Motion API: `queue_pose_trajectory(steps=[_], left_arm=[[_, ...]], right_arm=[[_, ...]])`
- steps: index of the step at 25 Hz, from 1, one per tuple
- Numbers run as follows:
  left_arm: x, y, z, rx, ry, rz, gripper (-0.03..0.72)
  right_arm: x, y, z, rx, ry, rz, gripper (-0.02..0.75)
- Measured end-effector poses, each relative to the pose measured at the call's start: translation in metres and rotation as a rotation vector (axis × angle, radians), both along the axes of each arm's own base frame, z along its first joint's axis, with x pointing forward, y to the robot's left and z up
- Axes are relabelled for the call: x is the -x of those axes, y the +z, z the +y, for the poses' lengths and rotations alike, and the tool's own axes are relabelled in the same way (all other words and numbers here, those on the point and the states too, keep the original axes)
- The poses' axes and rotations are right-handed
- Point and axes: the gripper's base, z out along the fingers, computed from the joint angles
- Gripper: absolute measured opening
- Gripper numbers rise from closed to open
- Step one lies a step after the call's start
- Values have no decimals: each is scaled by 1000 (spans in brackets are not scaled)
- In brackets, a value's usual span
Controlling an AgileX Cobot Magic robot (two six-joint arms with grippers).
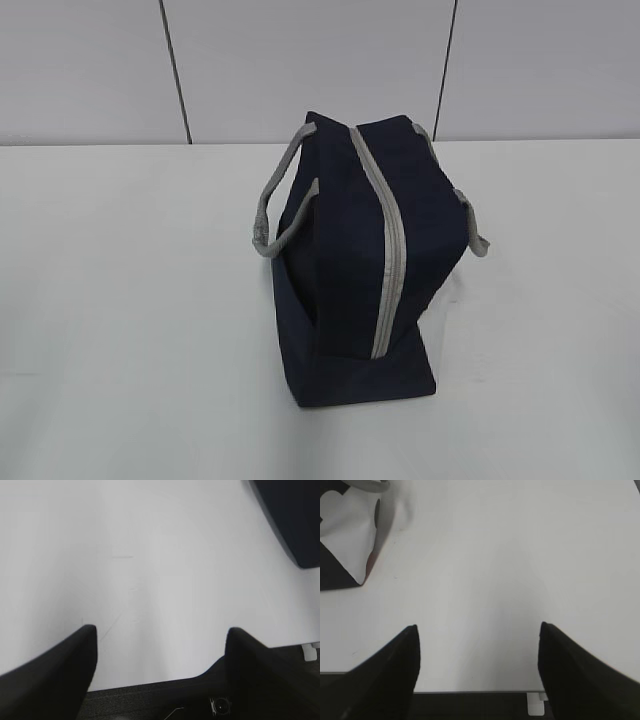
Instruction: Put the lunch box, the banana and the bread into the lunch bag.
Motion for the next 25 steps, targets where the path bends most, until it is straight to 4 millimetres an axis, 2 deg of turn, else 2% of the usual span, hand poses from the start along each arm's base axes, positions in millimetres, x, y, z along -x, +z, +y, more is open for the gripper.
queue_pose_trajectory(steps=[6, 19, 25], left_arm=[[5, 1, 3, 5, 79, -35, 529], [45, 3, 6, 26, 185, -269, 484], [48, 2, 6, 26, 188, -278, 476]], right_arm=[[12, 0, 1, 6, 0, -83, 562], [13, 0, 1, 7, 0, -89, 561], [13, 0, 1, 7, 0, -89, 561]])
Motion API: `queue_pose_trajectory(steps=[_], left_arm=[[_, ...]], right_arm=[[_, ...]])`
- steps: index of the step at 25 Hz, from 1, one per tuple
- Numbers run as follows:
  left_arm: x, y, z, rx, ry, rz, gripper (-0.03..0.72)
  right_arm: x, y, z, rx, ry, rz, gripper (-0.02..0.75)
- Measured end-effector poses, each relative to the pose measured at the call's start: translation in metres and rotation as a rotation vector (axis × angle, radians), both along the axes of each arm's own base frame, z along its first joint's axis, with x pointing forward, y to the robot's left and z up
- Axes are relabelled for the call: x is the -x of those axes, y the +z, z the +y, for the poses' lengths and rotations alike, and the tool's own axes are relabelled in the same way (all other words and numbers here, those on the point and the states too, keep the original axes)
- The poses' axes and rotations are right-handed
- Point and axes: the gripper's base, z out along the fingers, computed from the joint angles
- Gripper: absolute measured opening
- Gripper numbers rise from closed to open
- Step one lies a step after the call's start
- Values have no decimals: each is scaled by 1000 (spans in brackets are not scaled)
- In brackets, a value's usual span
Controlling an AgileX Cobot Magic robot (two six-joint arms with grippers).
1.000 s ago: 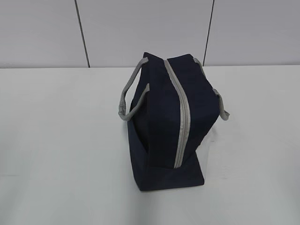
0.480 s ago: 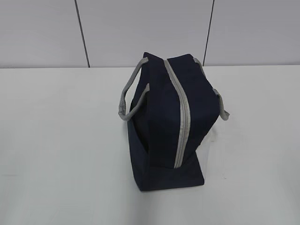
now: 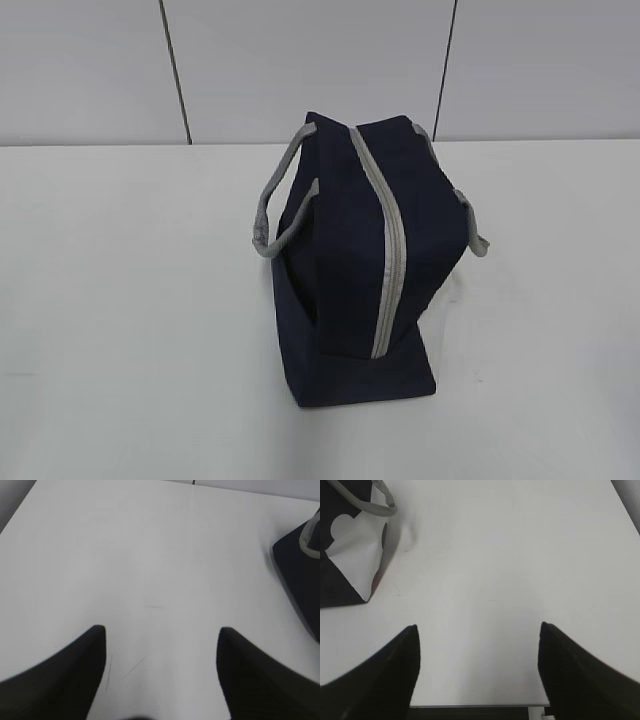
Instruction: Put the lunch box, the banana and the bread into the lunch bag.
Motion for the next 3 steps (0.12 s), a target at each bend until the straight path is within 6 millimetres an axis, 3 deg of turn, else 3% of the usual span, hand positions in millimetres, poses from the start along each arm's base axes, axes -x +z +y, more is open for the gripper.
queue_pose_trajectory(steps=[3], left_arm=[[0, 0, 0, 0, 0, 0, 468]], right_arm=[[0, 0, 0, -2, -1, 0, 561]])
